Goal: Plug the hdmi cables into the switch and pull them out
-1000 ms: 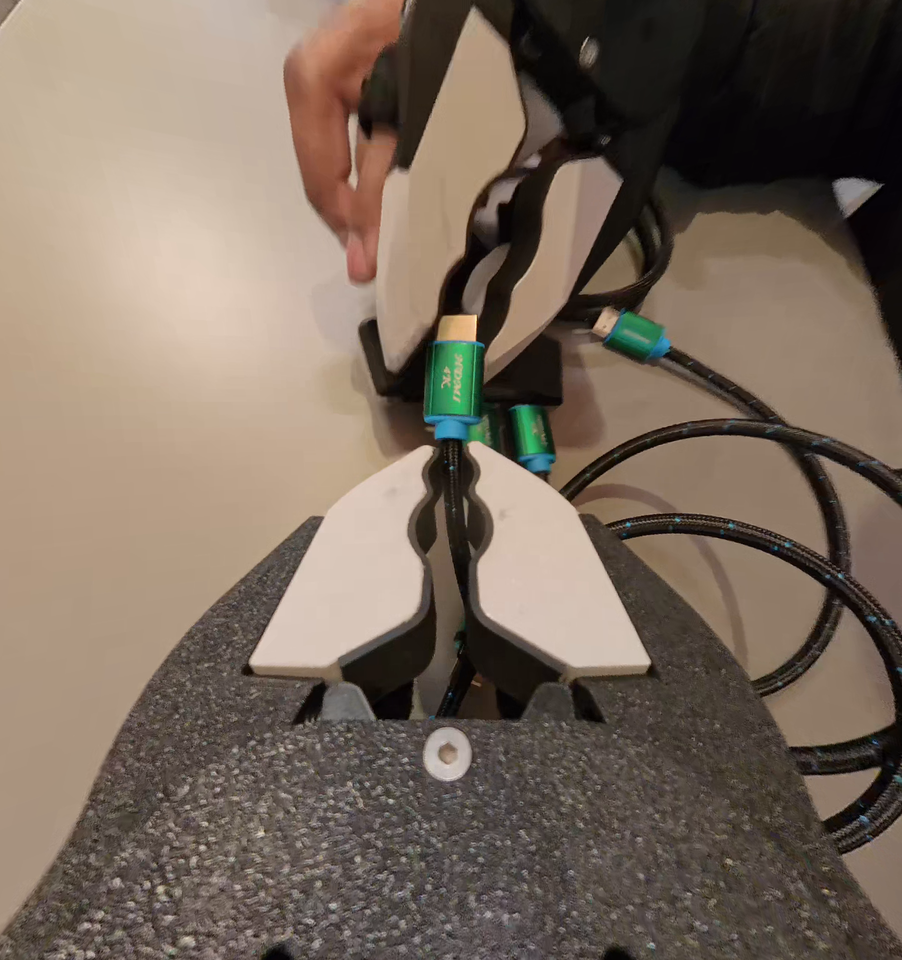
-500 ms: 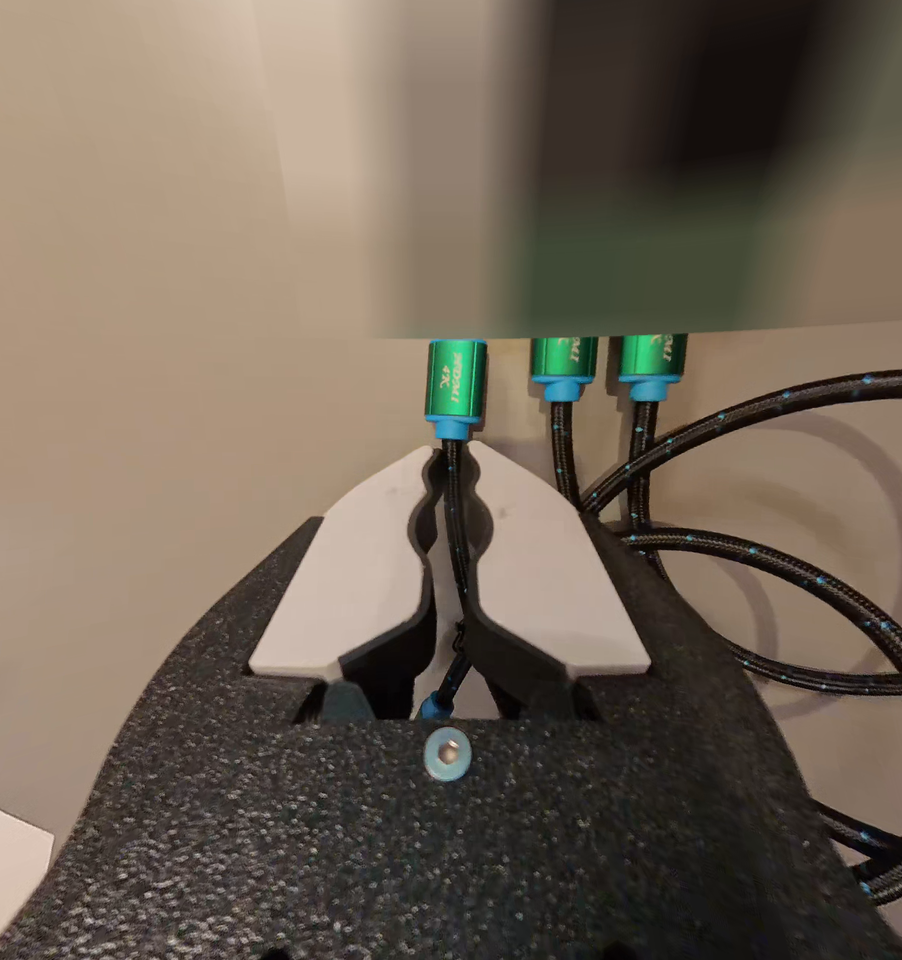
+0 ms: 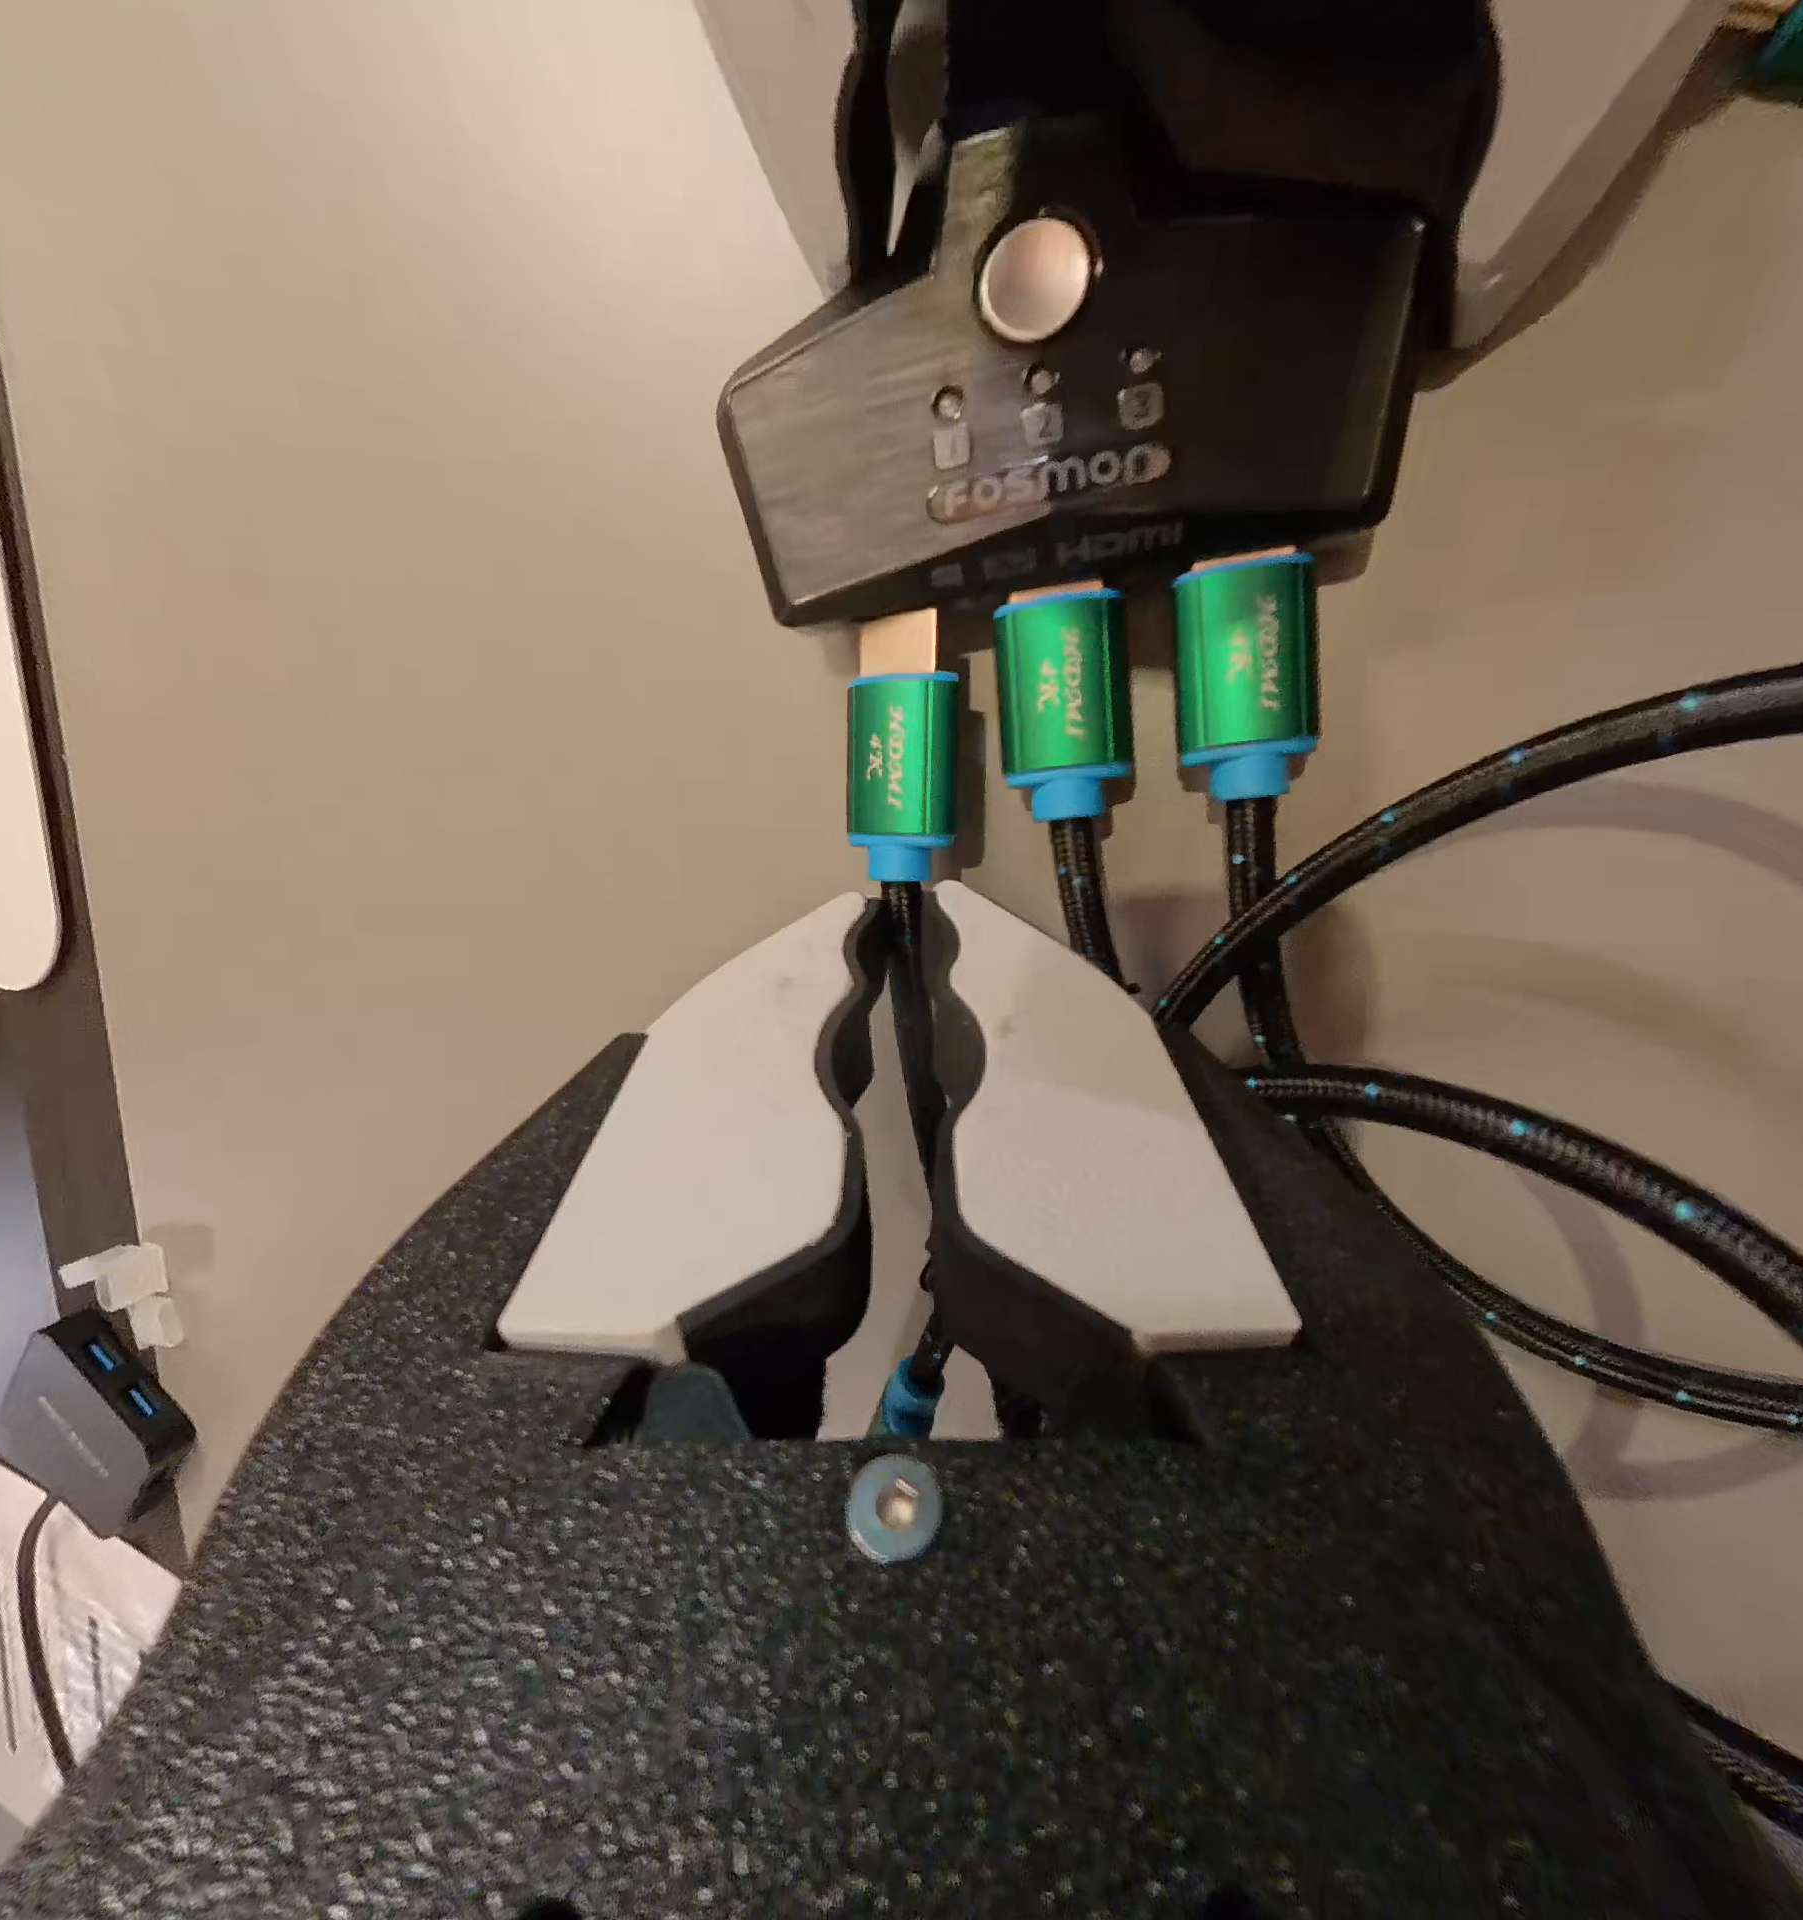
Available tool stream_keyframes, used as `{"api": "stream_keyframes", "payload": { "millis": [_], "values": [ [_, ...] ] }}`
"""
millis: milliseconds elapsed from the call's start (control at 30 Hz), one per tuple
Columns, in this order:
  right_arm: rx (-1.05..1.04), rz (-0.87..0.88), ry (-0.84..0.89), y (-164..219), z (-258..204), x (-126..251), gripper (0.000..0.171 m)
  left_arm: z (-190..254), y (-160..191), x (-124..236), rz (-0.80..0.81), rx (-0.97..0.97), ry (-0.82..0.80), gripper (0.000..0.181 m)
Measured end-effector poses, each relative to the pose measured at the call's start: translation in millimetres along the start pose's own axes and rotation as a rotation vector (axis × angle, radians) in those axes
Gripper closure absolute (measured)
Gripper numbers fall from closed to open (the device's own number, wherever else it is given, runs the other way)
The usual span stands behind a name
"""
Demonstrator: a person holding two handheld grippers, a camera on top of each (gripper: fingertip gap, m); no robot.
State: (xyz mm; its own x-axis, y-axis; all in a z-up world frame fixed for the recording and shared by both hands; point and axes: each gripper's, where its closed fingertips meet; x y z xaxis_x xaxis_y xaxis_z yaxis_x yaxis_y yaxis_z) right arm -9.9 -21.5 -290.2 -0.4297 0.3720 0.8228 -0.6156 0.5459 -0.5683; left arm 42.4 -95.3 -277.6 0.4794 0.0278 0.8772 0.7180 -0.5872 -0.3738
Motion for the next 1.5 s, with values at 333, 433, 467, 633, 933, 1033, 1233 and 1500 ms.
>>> {"api": "stream_keyframes", "payload": {
  "millis": [333,433,467,633,933,1033,1233,1500],
  "values": [
    [-0.058,0.033,-0.005,-4,6,2,0.089,-15,1,-3,-0.003,-0.167,-0.177,0.175],
    [-0.079,0.043,-0.003,-5,8,3,0.089,-22,-1,-1,-0.031,-0.215,-0.253,0.175],
    [-0.087,0.049,-0.006,-6,8,4,0.090,-24,-1,0,-0.050,-0.238,-0.284,0.175],
    [-0.100,0.053,-0.014,-8,6,4,0.090,-30,-4,4,-0.158,-0.330,-0.404,0.175],
    [-0.124,0.055,0.017,-9,10,1,0.090,-26,-2,4,-0.100,-0.160,-0.316,0.175],
    [-0.122,0.055,0.018,-10,10,0,0.090,-25,-4,5,-0.048,-0.064,-0.255,0.175],
    [-0.136,0.052,0.033,-12,11,-2,0.090,-24,-3,3,-0.018,0.032,-0.206,0.175],
    [-0.152,0.073,0.059,-16,14,-2,0.090,-27,-3,2,0.053,0.068,-0.159,0.175]
  ]
}}
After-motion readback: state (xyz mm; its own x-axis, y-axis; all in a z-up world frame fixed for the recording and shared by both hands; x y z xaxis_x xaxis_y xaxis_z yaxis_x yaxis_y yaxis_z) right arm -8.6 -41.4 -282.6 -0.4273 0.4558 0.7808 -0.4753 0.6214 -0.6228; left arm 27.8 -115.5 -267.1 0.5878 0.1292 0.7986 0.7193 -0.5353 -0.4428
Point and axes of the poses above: each gripper's, where its closed fingertips meet, x back along the fingers, y out of its underside, z = x × y across the jaws, and after that the axes turned 2 degrees about z, right-handed
